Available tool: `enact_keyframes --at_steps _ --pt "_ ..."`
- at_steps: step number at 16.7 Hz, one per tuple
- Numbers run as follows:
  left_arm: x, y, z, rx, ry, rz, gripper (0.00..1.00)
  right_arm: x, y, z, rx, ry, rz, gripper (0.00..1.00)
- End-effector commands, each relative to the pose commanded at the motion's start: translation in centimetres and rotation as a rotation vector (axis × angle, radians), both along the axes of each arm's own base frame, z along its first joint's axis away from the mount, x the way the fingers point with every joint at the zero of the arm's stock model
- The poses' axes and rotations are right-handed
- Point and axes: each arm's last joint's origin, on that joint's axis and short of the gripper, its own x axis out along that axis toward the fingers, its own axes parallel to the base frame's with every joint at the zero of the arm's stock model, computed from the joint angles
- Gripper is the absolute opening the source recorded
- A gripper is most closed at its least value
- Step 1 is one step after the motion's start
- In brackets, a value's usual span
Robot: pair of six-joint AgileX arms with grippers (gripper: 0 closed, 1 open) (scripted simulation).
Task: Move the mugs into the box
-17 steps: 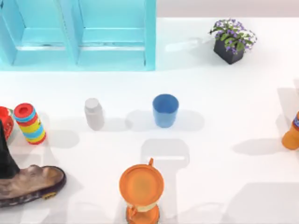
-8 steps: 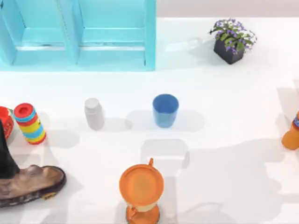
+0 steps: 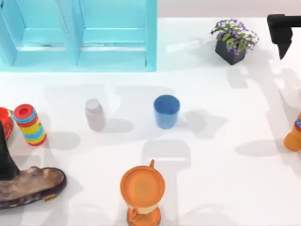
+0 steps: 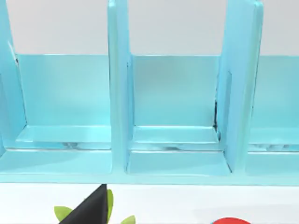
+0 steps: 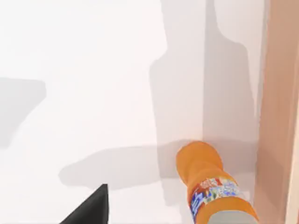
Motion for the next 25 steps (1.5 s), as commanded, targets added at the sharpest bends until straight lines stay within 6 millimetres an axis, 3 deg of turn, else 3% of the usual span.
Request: enact_keyframes --at_steps 3,6,8,10,12,18,25 --pt "0.0 0.0 0.0 0.000 0.000 0.000 1.00 1.0 9.7 -2.1 0.013 -0.033 0.003 1.00" --pt "0.0 0.0 0.0 0.000 0.000 0.000 1.00 -0.3 18.3 -4.3 0.033 -0.060 0.008 1.00" --pt "0.0 0.0 0.0 0.000 0.000 0.000 1.00 -1.7 22.6 -5.6 0.047 -0.072 0.011 1.00" --pt "0.0 0.0 0.0 0.000 0.000 0.000 1.00 -2.9 25.3 -6.4 0.056 -0.079 0.014 1.00" --pt "0.0 0.0 0.0 0.000 0.000 0.000 1.00 -3.3 26.2 -6.7 0.060 -0.082 0.015 1.00" --pt "0.0 0.0 0.0 0.000 0.000 0.000 1.00 -3.2 26.1 -7.2 0.057 -0.079 0.015 1.00" --pt "0.0 0.0 0.0 0.000 0.000 0.000 1.00 -1.5 26.3 -14.2 0.063 -0.086 0.015 1.00"
